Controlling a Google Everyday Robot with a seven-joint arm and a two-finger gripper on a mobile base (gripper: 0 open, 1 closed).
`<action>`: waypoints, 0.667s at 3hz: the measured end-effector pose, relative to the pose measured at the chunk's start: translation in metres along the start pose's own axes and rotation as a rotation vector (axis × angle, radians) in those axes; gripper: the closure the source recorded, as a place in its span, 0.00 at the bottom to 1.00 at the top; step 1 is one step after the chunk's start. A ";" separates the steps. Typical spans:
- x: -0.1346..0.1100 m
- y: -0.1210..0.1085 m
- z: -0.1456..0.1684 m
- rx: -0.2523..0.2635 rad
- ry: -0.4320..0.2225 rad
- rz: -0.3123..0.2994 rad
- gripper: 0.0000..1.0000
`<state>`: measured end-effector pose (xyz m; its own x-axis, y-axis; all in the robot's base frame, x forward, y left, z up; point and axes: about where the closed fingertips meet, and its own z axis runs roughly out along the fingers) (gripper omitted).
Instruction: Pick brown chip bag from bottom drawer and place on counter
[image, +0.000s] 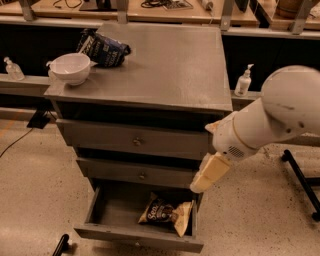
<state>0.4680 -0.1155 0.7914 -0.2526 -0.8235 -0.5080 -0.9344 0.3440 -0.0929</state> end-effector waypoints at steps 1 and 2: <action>0.029 0.014 0.122 -0.090 -0.095 0.132 0.00; 0.028 0.015 0.119 -0.091 -0.091 0.126 0.00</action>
Offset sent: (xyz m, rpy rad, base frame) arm 0.0000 0.0269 -0.0716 0.0882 0.0688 -0.0255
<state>0.4765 -0.0792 0.6740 -0.3488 -0.7307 -0.5868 -0.9168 0.3959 0.0520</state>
